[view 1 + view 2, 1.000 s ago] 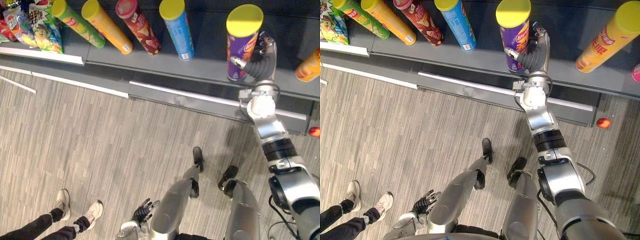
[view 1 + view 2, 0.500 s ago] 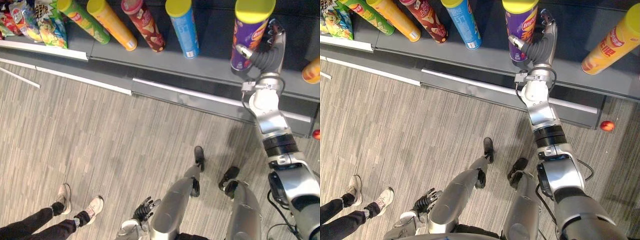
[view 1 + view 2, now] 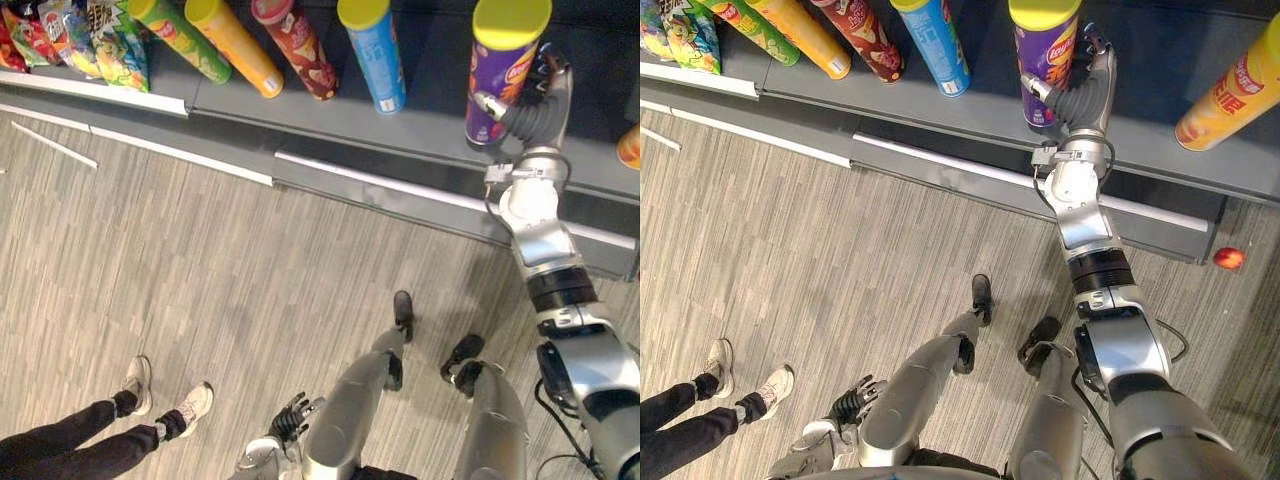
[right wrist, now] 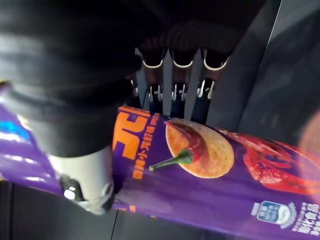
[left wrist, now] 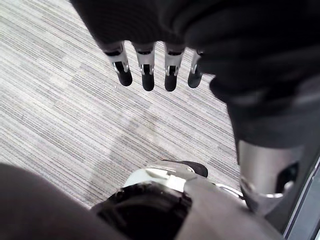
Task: Put the gum and the chips on the shelf.
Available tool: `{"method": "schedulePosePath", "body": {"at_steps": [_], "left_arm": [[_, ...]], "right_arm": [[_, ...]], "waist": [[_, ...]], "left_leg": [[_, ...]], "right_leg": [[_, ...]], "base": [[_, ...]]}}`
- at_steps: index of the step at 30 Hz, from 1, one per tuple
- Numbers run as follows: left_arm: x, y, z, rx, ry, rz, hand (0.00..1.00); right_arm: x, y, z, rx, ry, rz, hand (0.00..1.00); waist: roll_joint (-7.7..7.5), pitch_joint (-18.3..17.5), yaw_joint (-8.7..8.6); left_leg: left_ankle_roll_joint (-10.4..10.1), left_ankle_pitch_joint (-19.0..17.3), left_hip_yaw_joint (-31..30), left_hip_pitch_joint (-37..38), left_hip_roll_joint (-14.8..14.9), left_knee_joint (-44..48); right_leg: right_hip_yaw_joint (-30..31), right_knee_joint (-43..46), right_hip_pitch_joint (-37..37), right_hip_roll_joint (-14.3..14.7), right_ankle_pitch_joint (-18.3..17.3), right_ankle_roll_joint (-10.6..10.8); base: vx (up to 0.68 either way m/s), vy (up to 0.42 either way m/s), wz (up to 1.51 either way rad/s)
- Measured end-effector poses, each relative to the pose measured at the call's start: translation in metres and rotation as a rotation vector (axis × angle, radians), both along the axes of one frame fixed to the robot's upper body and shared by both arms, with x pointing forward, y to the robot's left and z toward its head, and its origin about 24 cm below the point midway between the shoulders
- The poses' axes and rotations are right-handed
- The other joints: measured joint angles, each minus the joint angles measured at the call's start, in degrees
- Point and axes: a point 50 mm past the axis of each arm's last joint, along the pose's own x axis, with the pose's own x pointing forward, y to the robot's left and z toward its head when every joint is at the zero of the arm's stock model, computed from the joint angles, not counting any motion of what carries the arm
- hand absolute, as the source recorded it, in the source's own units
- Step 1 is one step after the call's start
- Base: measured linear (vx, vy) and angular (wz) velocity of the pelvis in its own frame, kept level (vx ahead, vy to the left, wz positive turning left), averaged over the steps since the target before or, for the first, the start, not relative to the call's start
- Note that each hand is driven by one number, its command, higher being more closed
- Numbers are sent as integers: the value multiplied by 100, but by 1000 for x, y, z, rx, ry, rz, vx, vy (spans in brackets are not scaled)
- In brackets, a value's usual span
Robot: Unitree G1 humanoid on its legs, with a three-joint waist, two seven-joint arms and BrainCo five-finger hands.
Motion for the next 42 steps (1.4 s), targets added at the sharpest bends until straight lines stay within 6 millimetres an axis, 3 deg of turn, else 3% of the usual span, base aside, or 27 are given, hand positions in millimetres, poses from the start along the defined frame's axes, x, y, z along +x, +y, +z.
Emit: {"method": "schedulePosePath", "body": {"at_steps": [18,19,42], "left_arm": [[1,-1,0,-5,-3,2,0],[1,-1,0,-5,-3,2,0],[1,-1,0,-8,-3,-2,0]], "right_arm": [[0,-2,1,8,-5,-5,100],[0,-2,1,8,-5,-4,0],[-3,-5,5,35,-44,-15,0]], "waist": [[2,-1,112],[2,-1,111],[17,-12,116]], "left_leg": [[-23,-88,-4,-155,94,207],[-23,-89,-3,-155,94,212],[-21,-160,-6,-255,183,428]], "right_leg": [[-13,16,-65,67,-33,-54],[-10,18,-65,67,-34,-54],[-7,-2,-62,142,-38,-72]], "base": [[-16,-36,-1],[0,0,0],[-4,-11,0]]}}
